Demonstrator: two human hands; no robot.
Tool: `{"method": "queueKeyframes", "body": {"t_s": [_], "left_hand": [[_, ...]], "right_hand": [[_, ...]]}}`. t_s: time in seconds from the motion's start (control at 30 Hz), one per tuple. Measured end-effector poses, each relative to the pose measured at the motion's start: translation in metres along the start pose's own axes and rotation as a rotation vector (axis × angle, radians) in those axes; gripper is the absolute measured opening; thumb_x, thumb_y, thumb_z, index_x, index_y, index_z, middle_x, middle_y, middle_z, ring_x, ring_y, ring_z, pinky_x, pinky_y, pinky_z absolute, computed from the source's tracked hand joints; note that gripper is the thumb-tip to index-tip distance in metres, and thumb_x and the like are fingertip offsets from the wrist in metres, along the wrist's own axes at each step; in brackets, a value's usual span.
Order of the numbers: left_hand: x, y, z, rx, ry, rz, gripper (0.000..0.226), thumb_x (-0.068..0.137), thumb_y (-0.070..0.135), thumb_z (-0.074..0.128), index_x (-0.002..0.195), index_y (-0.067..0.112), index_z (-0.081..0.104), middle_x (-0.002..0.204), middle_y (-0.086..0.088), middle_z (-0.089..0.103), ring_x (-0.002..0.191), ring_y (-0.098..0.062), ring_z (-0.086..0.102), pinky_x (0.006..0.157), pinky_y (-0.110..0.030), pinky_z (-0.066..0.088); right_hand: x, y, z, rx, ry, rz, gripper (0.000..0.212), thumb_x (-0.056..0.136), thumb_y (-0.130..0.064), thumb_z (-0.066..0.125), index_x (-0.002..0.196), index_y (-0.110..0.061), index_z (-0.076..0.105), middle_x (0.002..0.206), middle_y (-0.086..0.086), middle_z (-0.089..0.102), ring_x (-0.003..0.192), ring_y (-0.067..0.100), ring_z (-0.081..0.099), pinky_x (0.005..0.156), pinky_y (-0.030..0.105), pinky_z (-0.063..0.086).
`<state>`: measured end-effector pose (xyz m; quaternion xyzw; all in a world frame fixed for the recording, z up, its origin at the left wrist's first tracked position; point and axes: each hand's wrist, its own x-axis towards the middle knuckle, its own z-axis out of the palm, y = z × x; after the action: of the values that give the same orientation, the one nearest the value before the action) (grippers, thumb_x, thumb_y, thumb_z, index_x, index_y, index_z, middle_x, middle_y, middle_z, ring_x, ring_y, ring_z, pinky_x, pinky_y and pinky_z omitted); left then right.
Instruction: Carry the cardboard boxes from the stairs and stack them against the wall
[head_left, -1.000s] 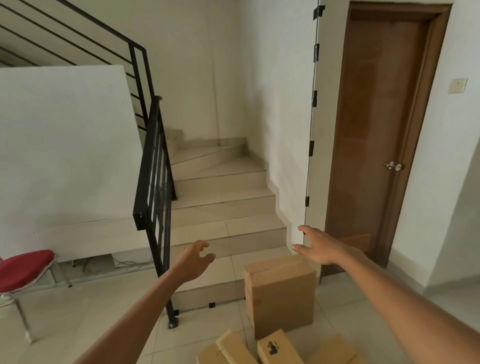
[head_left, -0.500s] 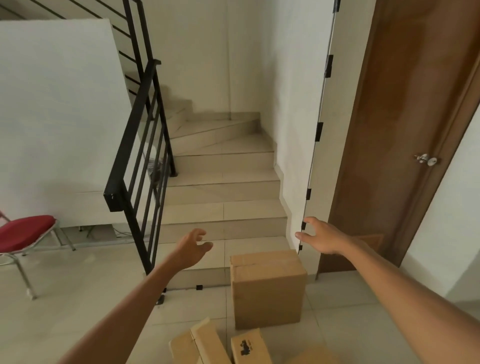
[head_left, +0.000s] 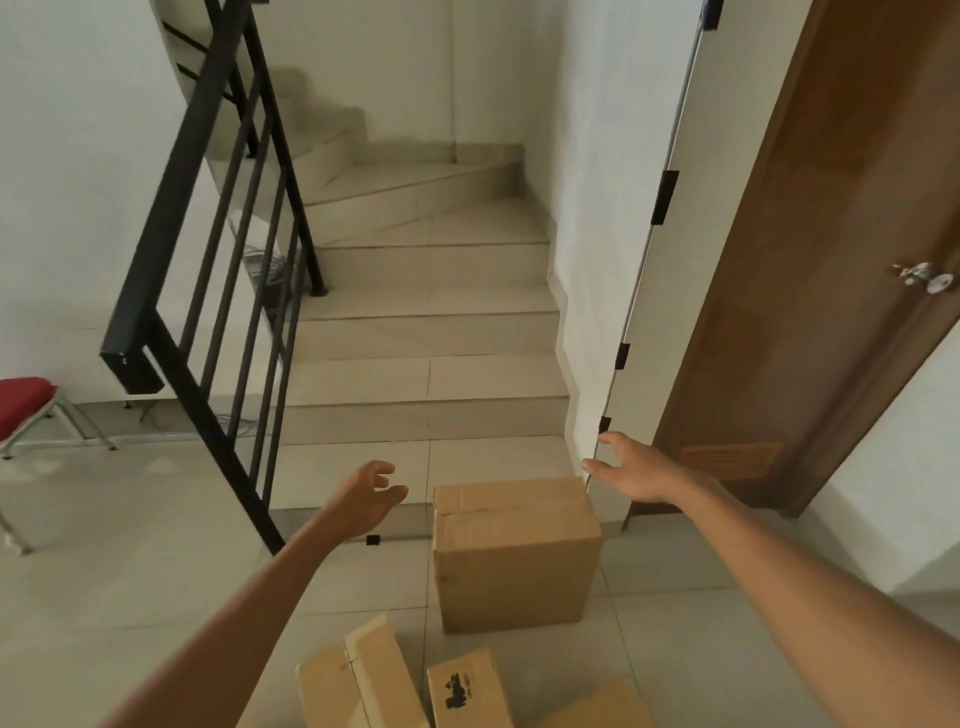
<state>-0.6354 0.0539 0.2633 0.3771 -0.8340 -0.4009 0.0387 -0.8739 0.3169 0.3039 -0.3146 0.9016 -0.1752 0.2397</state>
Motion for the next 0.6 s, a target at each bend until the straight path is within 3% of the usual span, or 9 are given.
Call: {"method": "queueKeyframes", "body": {"t_s": [0.17,0.33,0.6], "left_hand": [[0.053,0.013,0.018,-0.001,-0.03,-0.045,0.05,0.093,0.027,0.059,0.137,0.008,0.044,0.131,-0.014,0.055,0.116,-0.027,0.054,0.088,-0.029,0.044],[0.099,0.022,0.037,0.003,-0.018,-0.122,0.049,0.092,0.027,0.061,0.135,0.008,0.047,0.131,-0.014,0.056,0.112,-0.027,0.057,0.087,-0.032,0.048],[0.161,0.008,0.122,0.062,-0.052,-0.279,0.051,0.093,0.024,0.059,0.138,0.007,0.043,0.139,-0.013,0.049,0.126,-0.026,0.048,0.1,-0.031,0.039]], "right_hand": [[0.059,0.021,-0.009,0.021,-0.043,0.021,0.072,0.096,-0.051,0.046,0.152,-0.016,0.019,0.158,0.01,0.024,0.142,0.026,0.032,0.11,0.035,0.03],[0.125,0.047,-0.016,-0.035,-0.131,0.052,0.077,0.095,-0.055,0.044,0.153,-0.013,0.015,0.158,0.01,0.025,0.14,0.027,0.035,0.11,0.036,0.032],[0.242,0.099,0.021,0.047,-0.267,0.09,0.078,0.095,-0.057,0.042,0.153,-0.014,0.014,0.156,0.013,0.027,0.141,0.029,0.032,0.111,0.038,0.03]]}}
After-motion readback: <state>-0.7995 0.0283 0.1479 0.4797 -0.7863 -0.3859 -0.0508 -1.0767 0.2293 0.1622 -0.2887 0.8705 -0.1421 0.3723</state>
